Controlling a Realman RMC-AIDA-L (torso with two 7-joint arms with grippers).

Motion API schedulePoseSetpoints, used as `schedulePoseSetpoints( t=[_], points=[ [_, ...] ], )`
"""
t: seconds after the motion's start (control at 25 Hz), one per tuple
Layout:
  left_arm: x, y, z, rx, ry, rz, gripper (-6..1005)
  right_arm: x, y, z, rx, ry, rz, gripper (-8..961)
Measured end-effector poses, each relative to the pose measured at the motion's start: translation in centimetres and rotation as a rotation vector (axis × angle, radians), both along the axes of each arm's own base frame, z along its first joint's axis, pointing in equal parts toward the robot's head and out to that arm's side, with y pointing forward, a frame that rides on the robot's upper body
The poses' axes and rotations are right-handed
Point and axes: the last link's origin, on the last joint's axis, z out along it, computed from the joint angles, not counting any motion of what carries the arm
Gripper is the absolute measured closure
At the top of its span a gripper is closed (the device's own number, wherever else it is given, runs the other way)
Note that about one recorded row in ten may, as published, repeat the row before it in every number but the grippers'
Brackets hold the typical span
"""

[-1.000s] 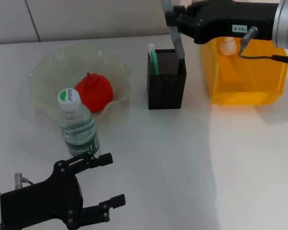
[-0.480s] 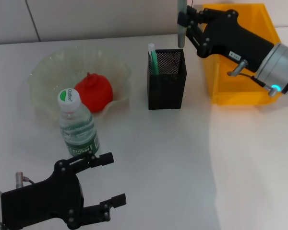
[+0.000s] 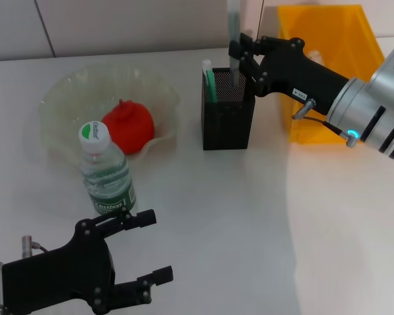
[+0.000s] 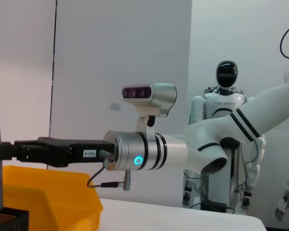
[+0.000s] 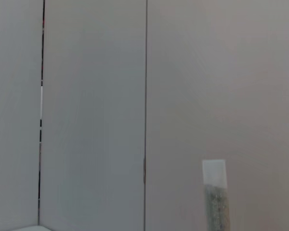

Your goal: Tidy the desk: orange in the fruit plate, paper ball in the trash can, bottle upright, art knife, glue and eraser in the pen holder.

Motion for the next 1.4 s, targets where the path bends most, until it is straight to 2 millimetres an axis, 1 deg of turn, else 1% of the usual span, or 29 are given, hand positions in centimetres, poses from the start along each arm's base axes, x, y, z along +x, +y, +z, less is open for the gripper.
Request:
schedulePoseSetpoints(
  t=[0.32, 0.56, 0.68, 0.72, 0.8, 0.88, 0.92, 0.96, 1.0, 1.08, 1.12, 1.16, 1.28, 1.4],
  points=[
    [0.0, -0.2, 0.0, -0.003, -0.006, -0.001, 192, 1.8, -0.9, -1.1, -0.039, -0.001, -0.072, 755],
    [0.1, -0.1, 0.1, -0.005, -0.012, -0.005, 192, 2.1, -1.3, -1.0, -0.040, 0.016, -0.079, 735],
    [0.1, -0.2, 0.1, -0.004, -0.013, -0.004, 192, 2.2, -1.9, -0.7, -0.035, 0.035, -0.065, 725],
    [0.0, -0.2, 0.1, -0.004, -0.014, -0.001, 192, 2.1, -2.4, -0.3, -0.036, 0.061, -0.043, 658],
    [0.0, -0.3, 0.1, -0.005, -0.015, 0.000, 192, 2.0, -2.7, 0.0, -0.039, 0.081, -0.030, 524],
    [0.0, -0.3, 0.2, -0.009, -0.019, 0.002, 192, 1.9, -3.7, 0.9, -0.049, 0.135, 0.000, 432],
    [0.0, -0.3, 0.3, -0.011, -0.023, 0.002, 192, 1.9, -5.3, 1.8, -0.068, 0.180, 0.046, 385],
    [0.0, -0.4, 0.4, -0.011, -0.027, 0.002, 192, 1.9, -5.3, 1.8, -0.068, 0.180, 0.046, 339],
    [0.0, -0.3, 0.6, -0.017, -0.032, 0.012, 192, 2.0, -6.2, 2.2, -0.079, 0.185, 0.071, 293],
    [0.0, -0.1, 0.8, -0.032, -0.040, 0.038, 192, 2.4, -8.5, 2.6, -0.120, 0.168, 0.130, 263],
    [-0.1, 0.3, 1.0, -0.056, -0.040, 0.069, 192, 3.0, -10.5, 2.7, -0.193, 0.130, 0.173, 247],
    [-0.1, 0.3, 1.0, -0.056, -0.040, 0.069, 192, 3.0, -10.5, 2.7, -0.193, 0.130, 0.173, 232],
    [-0.2, 0.5, 1.1, -0.062, -0.032, 0.074, 192, 4.2, -13.1, 2.3, -0.326, 0.061, 0.202, 187],
    [-0.1, 0.7, 1.2, -0.059, -0.021, 0.067, 192, 4.9, -14.6, 1.8, -0.413, 0.031, 0.210, 141]
  ],
)
